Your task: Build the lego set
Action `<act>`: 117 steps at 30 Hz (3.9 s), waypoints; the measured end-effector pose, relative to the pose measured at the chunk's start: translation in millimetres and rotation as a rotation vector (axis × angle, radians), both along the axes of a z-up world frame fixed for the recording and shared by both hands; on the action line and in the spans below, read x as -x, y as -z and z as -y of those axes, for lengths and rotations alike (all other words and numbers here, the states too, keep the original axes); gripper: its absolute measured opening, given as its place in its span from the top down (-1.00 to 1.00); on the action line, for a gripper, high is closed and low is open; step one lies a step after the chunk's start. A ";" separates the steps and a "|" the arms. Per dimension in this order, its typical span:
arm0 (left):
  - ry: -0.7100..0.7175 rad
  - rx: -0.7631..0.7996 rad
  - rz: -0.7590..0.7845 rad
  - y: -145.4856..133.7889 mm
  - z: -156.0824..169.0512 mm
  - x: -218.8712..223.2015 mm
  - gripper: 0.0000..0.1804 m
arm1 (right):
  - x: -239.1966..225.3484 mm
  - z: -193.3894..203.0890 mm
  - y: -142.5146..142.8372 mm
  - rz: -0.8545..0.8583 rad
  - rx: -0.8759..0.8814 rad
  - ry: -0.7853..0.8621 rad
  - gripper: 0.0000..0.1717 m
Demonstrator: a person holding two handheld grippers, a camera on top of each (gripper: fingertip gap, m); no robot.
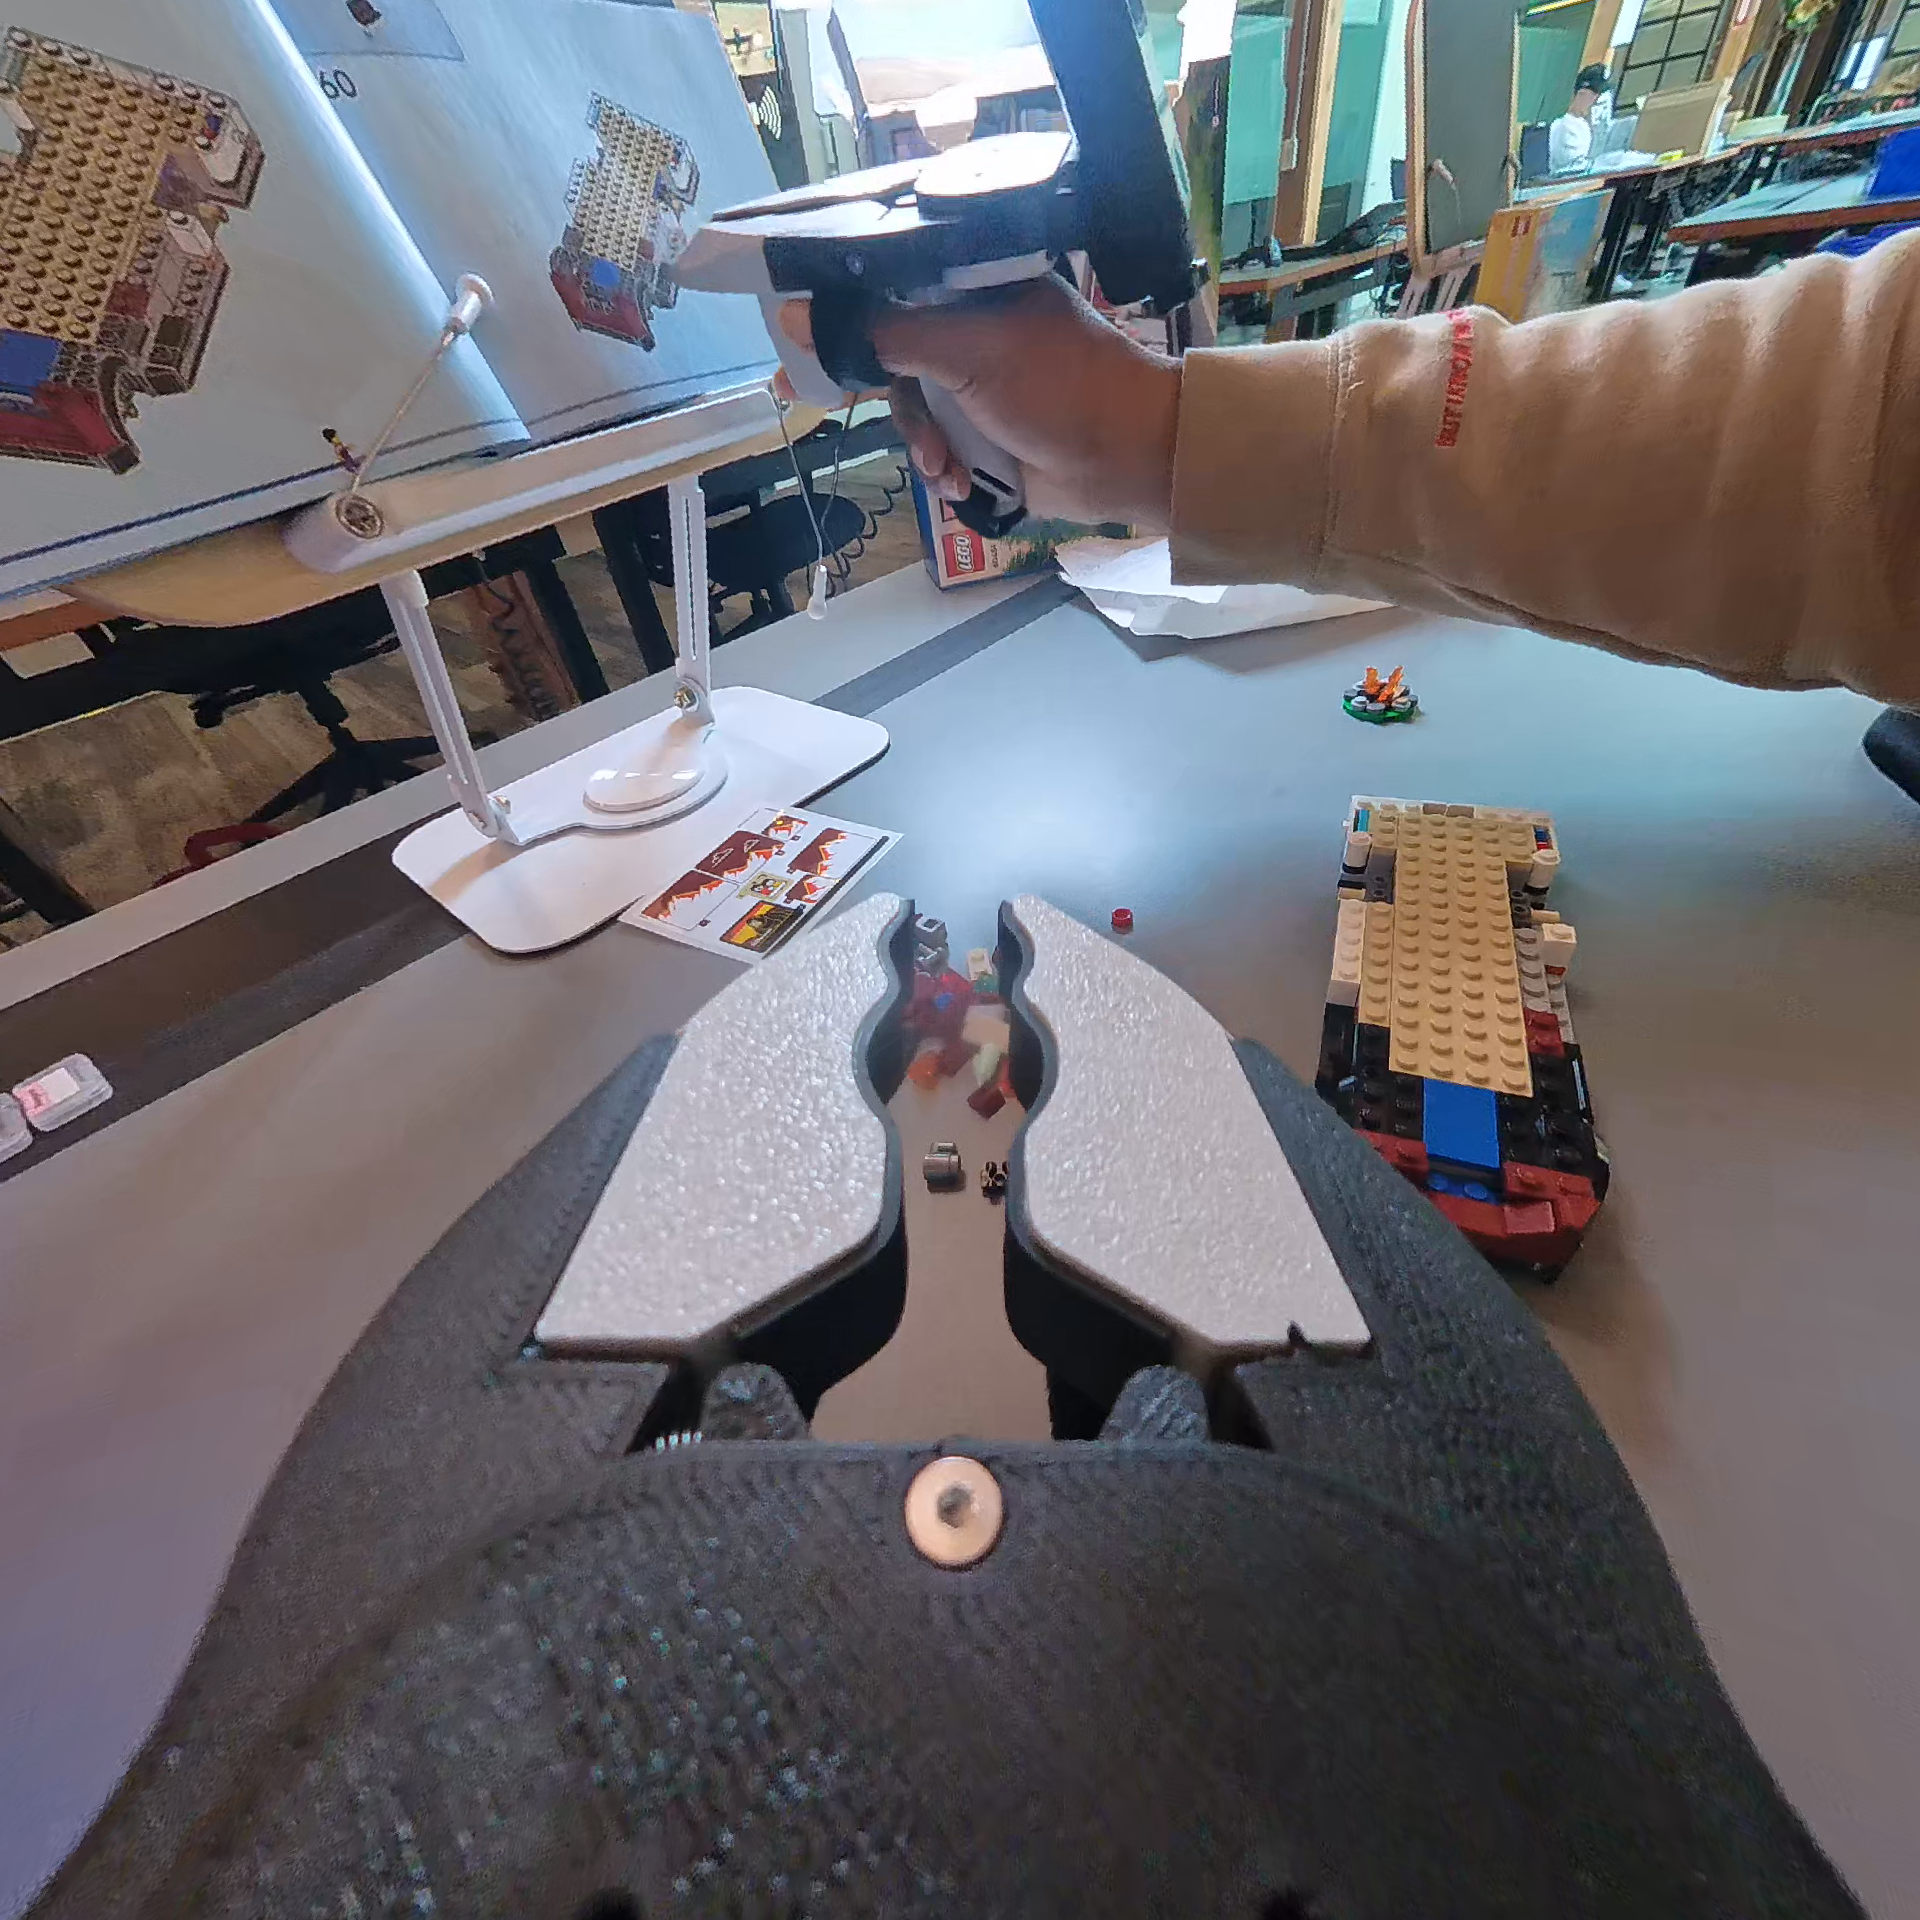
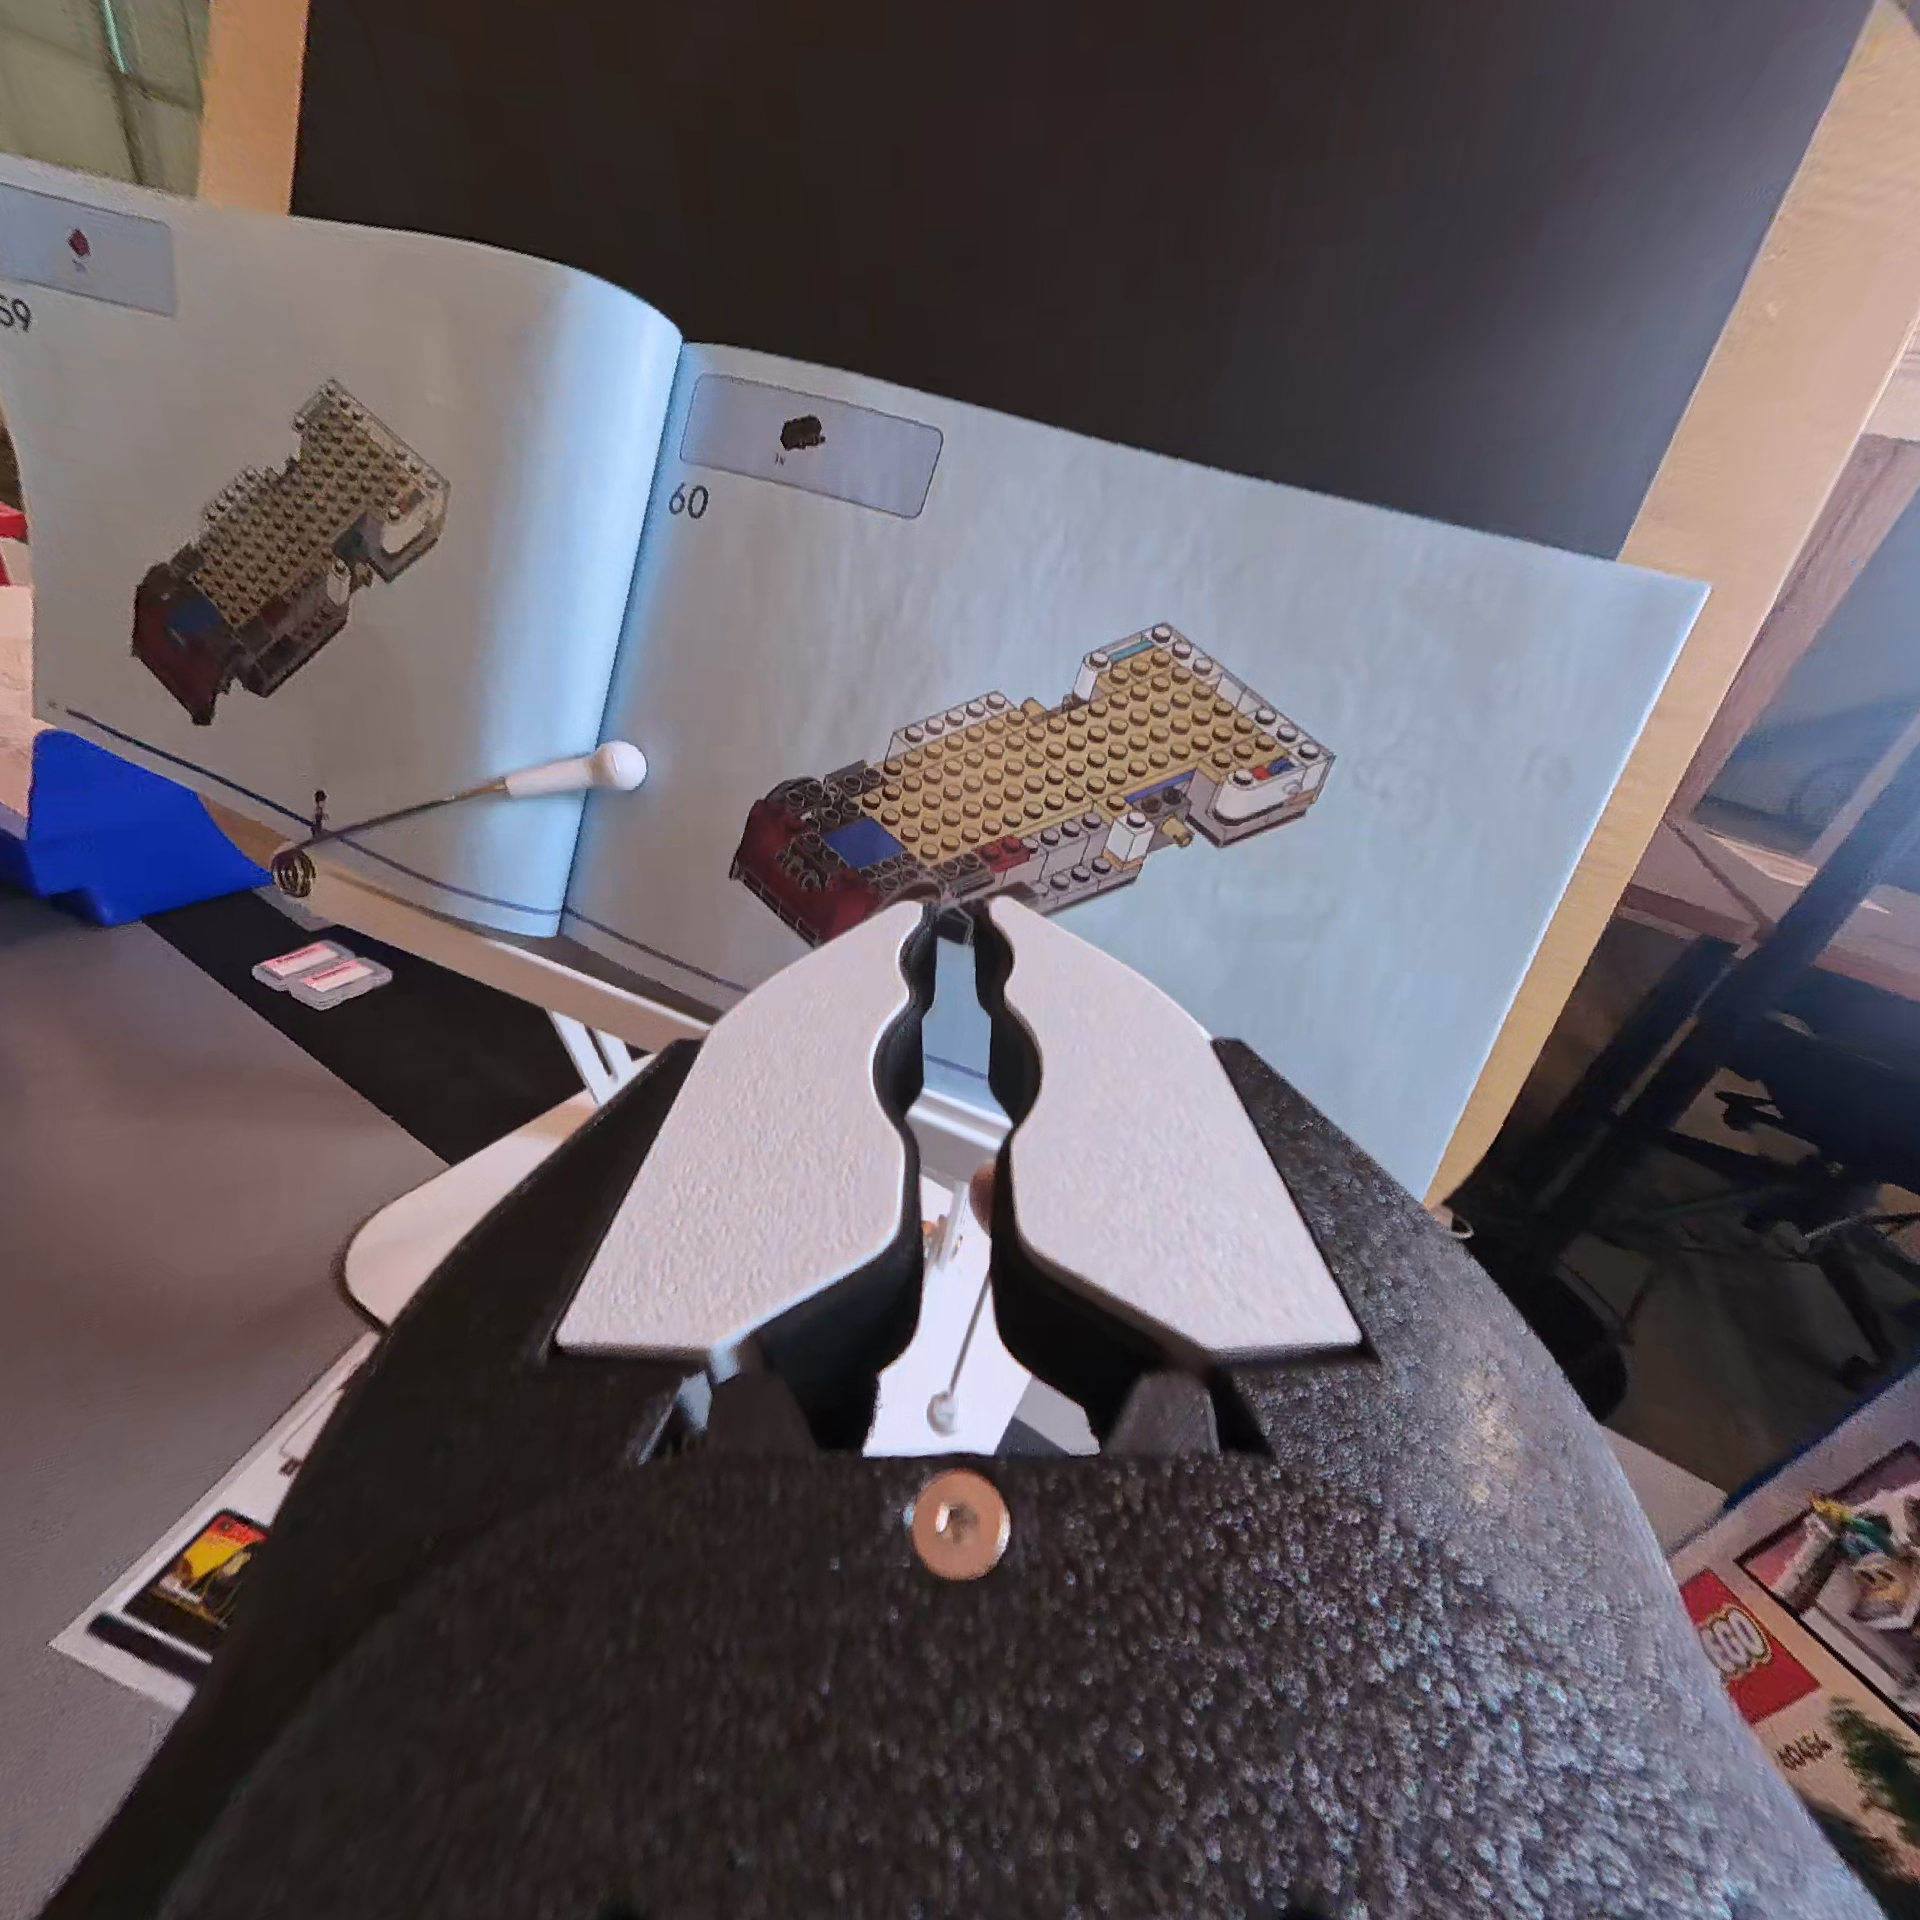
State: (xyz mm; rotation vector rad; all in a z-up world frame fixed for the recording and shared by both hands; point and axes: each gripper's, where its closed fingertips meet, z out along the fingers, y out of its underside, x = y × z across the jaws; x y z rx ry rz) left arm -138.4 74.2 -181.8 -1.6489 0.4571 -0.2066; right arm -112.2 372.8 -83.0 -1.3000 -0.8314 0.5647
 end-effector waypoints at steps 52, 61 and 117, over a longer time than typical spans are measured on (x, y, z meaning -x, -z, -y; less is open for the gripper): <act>-0.143 -0.047 -0.118 -29.0 6.6 44.6 0.86 | -137.6 225.3 80.4 0.064 0.105 -0.372 0.54; -0.402 -0.114 -0.113 -102.0 52.4 152.6 0.82 | -140.8 218.6 85.2 0.066 0.113 -0.354 0.54; 0.037 1.170 -0.303 87.2 42.5 331.4 0.82 | -117.8 201.8 99.1 0.137 0.098 -0.241 0.58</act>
